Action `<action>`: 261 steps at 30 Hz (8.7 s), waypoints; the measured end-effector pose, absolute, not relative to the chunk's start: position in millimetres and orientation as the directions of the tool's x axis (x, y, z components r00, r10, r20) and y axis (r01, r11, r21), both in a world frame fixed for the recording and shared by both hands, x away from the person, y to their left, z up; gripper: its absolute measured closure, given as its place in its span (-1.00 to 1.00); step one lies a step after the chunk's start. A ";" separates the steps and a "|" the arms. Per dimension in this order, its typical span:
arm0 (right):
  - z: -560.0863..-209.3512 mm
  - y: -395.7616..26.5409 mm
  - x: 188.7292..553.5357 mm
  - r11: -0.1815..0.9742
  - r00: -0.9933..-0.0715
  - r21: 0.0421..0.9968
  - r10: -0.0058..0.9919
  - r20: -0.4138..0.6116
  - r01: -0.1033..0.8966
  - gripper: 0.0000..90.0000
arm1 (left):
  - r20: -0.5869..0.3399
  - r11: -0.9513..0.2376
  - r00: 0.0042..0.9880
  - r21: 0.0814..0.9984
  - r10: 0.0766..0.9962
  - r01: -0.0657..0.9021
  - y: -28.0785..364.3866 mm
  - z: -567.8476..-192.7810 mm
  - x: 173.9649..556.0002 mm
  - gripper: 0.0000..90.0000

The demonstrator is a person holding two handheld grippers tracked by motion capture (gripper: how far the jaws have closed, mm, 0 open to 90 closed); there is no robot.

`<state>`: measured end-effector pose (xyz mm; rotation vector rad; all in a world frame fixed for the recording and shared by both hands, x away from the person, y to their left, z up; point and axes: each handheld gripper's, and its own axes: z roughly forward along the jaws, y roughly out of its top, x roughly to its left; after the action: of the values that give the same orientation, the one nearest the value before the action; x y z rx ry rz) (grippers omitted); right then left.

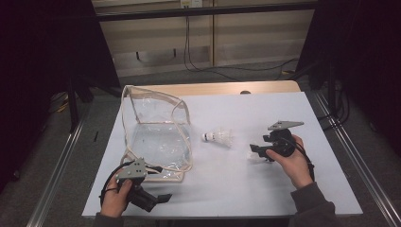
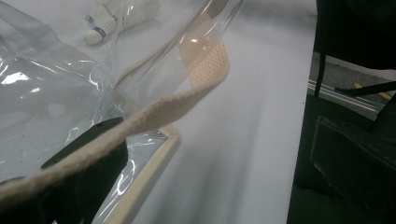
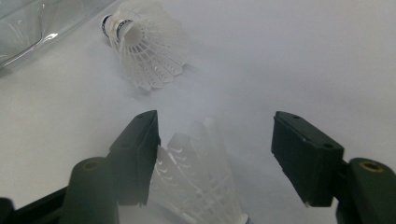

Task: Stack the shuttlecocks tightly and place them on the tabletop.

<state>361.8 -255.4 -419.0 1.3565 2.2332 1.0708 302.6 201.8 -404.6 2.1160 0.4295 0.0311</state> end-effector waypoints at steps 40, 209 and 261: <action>-409.1 -248.8 349.0 0.244 -0.600 0.784 0.776 0.195 0.571 0.91 | -0.143 -0.497 0.939 0.818 0.314 0.291 201.4 -404.3 302.6 -0.91; -412.1 -333.9 323.8 0.200 -0.384 0.776 0.921 0.058 0.598 0.81 | -0.143 -0.497 0.936 0.816 0.321 0.295 199.2 -403.3 301.7 -0.92; -413.1 -330.9 323.5 0.123 -0.350 0.769 0.927 0.136 0.627 -0.65 | -0.134 -0.502 0.940 0.817 0.314 0.284 199.4 -402.8 302.0 -0.92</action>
<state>323.5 -330.9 -413.1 1.5051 2.0313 1.0887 302.0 199.4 -402.8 2.1247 0.4233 0.0389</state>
